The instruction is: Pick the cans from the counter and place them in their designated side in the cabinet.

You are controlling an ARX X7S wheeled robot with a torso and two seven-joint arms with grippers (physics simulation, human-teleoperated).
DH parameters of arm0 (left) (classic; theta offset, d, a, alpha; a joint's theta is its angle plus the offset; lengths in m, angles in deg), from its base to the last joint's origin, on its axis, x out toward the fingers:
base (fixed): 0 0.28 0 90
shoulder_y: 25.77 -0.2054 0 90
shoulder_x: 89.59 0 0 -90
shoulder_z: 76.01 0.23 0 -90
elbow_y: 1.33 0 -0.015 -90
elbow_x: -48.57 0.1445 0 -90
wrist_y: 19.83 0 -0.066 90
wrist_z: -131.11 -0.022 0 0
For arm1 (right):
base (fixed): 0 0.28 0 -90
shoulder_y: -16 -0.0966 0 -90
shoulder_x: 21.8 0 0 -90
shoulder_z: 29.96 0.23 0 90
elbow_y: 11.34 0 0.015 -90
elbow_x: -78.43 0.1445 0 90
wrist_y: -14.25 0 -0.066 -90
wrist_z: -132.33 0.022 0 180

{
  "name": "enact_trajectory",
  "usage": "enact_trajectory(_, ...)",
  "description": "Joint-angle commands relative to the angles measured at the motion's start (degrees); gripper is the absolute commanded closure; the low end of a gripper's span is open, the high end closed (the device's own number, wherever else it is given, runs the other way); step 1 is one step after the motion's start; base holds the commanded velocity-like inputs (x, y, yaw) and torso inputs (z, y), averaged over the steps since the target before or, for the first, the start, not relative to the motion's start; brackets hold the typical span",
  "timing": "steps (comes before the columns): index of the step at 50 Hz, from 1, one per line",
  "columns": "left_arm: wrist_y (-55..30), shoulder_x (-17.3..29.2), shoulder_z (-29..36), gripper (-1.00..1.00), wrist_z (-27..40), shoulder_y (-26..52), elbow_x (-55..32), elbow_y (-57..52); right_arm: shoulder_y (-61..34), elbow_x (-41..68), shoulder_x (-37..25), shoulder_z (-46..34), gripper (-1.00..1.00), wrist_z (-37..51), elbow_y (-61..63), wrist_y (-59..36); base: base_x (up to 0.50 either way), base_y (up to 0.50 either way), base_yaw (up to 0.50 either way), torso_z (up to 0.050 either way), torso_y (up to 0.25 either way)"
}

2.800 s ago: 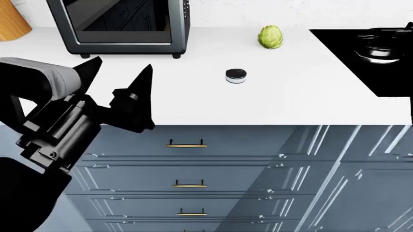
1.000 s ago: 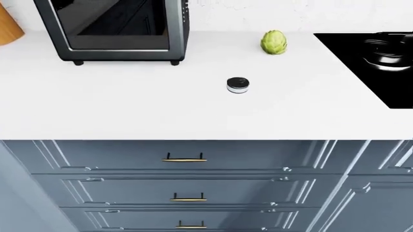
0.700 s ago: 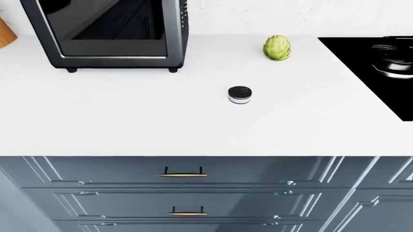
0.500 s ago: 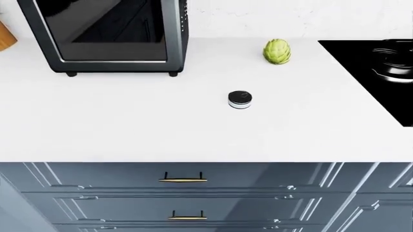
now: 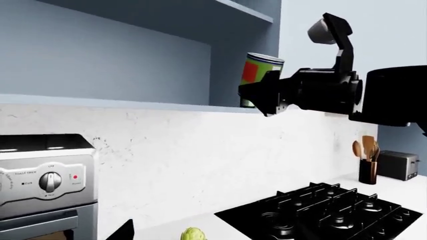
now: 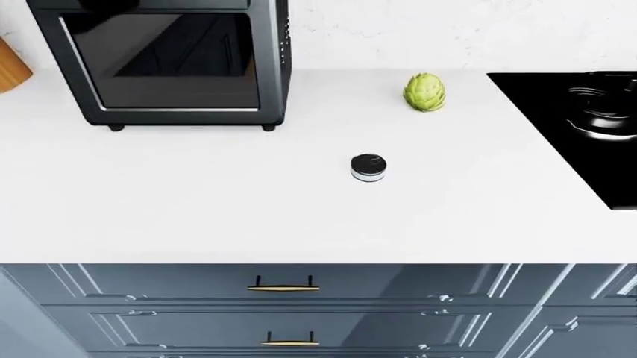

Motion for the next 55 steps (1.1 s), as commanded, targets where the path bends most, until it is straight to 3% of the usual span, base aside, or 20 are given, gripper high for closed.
enact_trajectory(1,0.4,0.3,0.0,-1.00,-0.1,-0.3,-0.2,-0.5,-0.4,-0.4,0.0,-0.6,1.00,-0.9,0.5,0.6,0.00,0.00,0.00,0.050,0.000)
enact_trajectory(34,0.7,0.9,0.6,-1.00,-1.2,0.1,0.5,-0.7,-0.4,-0.4,0.0,-0.6,1.00,-0.9,0.5,0.6,0.00,0.00,0.00,0.050,0.000)
enact_trajectory(55,1.5,1.2,0.3,-1.00,-1.7,-0.8,1.1,-1.2,-0.4,-0.4,0.0,-0.6,1.00,-0.9,0.5,0.6,0.00,0.00,0.00,0.000,0.000)
